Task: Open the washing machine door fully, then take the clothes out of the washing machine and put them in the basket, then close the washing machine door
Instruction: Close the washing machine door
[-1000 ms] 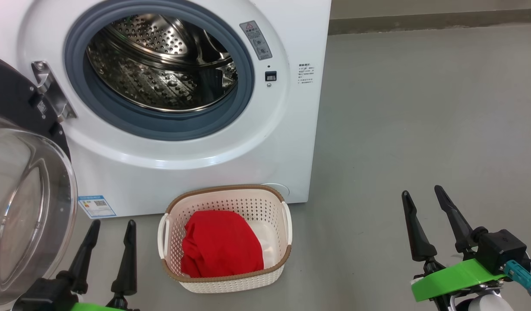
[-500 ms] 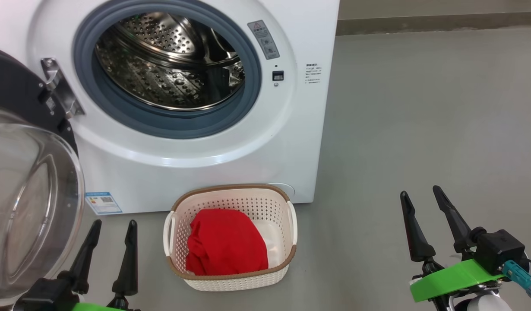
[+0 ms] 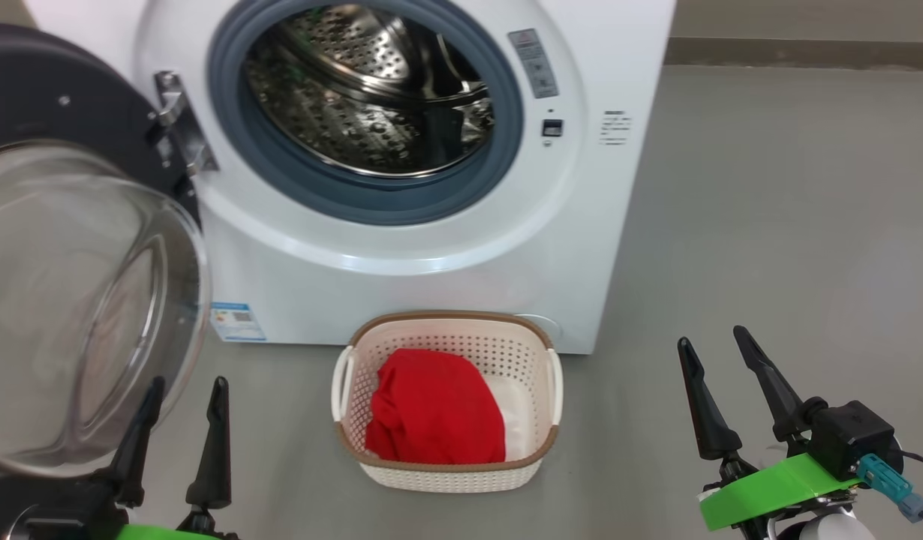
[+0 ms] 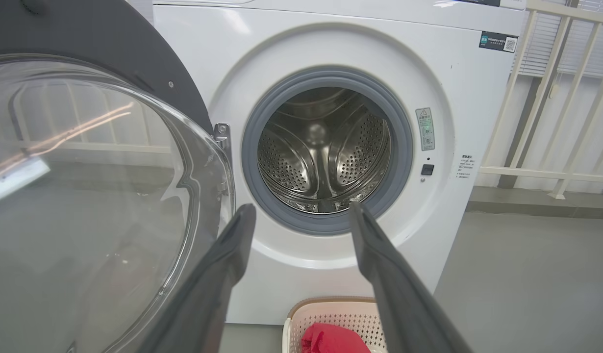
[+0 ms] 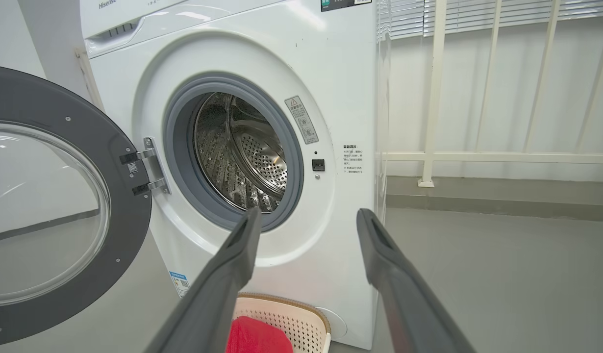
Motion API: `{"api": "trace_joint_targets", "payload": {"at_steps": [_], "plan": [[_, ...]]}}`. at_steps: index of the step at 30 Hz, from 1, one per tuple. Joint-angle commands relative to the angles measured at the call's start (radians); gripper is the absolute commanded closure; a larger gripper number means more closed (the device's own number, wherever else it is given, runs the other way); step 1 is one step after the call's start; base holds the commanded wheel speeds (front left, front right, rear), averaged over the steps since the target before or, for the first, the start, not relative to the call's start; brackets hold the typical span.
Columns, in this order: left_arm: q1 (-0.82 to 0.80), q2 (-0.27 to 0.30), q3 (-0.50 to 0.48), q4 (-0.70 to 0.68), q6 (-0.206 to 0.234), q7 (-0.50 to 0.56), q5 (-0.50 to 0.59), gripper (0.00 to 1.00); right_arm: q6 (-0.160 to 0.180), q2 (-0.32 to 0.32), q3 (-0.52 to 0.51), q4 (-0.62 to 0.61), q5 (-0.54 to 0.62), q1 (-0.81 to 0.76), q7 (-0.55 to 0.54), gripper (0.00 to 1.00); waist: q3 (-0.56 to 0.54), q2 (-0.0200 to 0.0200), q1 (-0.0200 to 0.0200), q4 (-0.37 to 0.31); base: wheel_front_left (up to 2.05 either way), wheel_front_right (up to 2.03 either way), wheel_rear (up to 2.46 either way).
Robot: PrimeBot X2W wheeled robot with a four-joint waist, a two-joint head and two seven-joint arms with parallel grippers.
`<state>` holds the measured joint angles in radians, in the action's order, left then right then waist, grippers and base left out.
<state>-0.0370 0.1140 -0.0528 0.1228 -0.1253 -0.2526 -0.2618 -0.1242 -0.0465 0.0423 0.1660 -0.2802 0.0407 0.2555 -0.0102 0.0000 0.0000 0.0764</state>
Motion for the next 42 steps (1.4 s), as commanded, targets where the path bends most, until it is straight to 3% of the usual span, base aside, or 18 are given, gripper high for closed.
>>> {"api": "trace_joint_targets", "payload": {"at_steps": [1,26,42], "plan": [[-0.020,0.011,-0.041,-0.034,-0.005,-0.009,0.011,0.00,-0.007,-0.004,0.023,-0.023,0.010,0.021,0.006,0.00,0.005,0.0000,0.0000,0.043,0.00,0.00,0.00],[-0.020,-0.006,-0.064,-0.041,-0.001,-0.009,0.048,0.00,-0.007,-0.004,0.063,-0.014,0.027,0.057,0.006,0.00,-0.007,0.0000,0.0000,0.299,0.00,0.00,0.00],[-0.024,0.004,-0.050,-0.001,0.026,-0.009,0.068,0.00,-0.007,-0.004,0.107,-0.001,0.001,0.066,0.006,0.00,-0.024,0.0000,0.0000,0.388,0.00,0.00,0.00]]}}
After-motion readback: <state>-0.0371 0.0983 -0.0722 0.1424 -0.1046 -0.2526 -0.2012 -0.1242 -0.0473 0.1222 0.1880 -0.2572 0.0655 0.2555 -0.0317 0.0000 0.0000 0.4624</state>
